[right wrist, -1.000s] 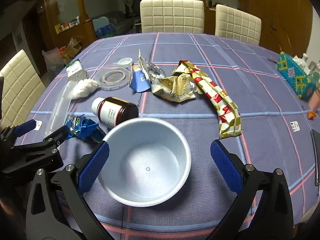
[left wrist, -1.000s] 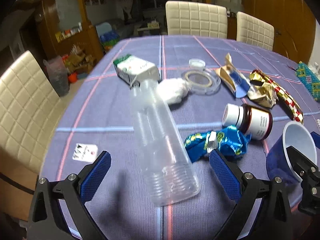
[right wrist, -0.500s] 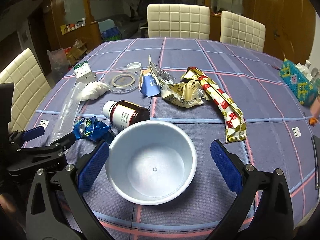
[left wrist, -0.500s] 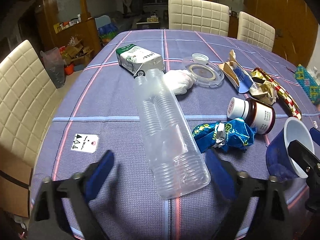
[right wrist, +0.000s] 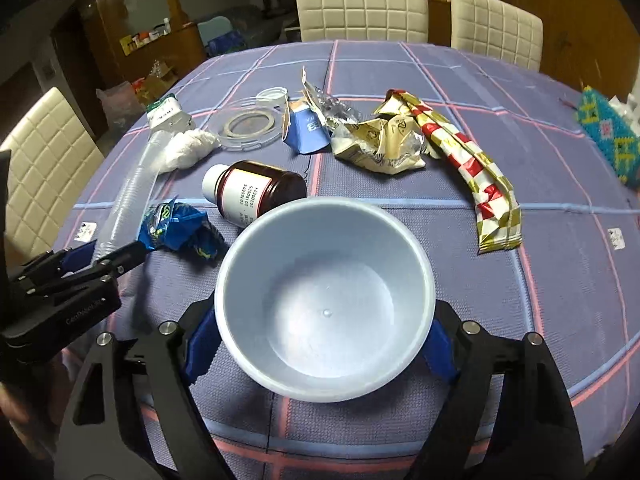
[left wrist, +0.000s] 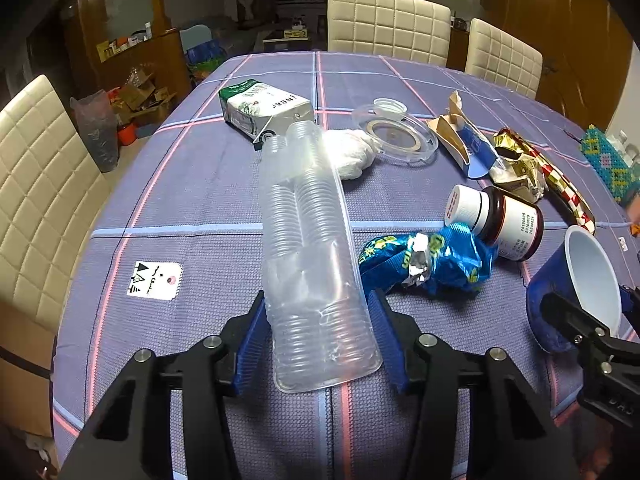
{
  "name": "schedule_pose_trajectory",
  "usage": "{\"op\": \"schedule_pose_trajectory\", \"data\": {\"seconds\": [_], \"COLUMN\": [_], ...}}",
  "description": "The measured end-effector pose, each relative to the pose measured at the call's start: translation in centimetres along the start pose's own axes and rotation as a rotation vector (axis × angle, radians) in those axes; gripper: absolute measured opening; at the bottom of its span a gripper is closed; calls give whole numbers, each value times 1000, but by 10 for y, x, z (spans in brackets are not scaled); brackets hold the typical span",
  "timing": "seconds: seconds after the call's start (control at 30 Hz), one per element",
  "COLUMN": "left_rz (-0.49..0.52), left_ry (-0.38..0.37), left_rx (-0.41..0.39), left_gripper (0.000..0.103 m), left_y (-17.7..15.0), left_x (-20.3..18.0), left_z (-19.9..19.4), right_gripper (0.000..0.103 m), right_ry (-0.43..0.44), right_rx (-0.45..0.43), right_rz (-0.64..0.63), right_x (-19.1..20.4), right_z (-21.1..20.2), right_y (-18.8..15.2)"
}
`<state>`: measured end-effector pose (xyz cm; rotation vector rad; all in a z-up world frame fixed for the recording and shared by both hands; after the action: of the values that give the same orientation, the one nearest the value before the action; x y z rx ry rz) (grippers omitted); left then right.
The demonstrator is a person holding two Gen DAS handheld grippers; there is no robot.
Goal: Collect trash
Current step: 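Carry the cup stack into the clear bin and open the left tool while the right tool holds the bowl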
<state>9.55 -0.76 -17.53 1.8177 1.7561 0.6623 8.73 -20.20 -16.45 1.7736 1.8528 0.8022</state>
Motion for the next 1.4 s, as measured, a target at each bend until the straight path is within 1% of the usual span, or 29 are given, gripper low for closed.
{"op": "schedule_pose_trajectory", "data": {"seconds": [0.1, 0.3, 0.5, 0.6, 0.73, 1.03, 1.27, 1.4], "left_rz": [2, -3, -21, -39, -70, -132, -194, -227], "left_ry": [-2, 4, 23, 51, 118, 236, 295, 333], "left_rx": [-16, -61, -101, -118, -135, -158, -142, -123], "left_gripper": [45, 45, 45, 45, 45, 45, 45, 45], "left_y": [1, 5, 10, 12, 14, 9, 7, 4], "left_x": [0, 4, 19, 33, 60, 113, 155, 181], "left_z": [-4, -18, -30, -36, -42, -54, -51, -48], "right_gripper": [80, 80, 80, 80, 80, 80, 80, 80], "right_ry": [-13, -26, -15, 1, 23, 108, 167, 211], "right_rx": [-43, -90, -110, -118, -120, -135, -136, -108], "right_rz": [-17, -54, -85, -108, -128, -215, -291, -304], "right_x": [4, 14, 28, 40, 54, 107, 152, 176], "right_z": [-7, -16, -21, -21, -20, -14, -2, 10], "right_y": [2, 9, 20, 27, 32, 50, 60, 66]}}
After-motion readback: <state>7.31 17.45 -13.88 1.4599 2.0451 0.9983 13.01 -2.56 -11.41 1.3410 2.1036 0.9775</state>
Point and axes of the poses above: each gripper's, at about its wrist camera, not at the fingertips, and z roughly the way its jaws point, x to its left, y to its top, the point moved 1 cm from there along z, roughly the way its jaws point, and after that the axes turned 5 degrees about -x, right-handed, at the moved point
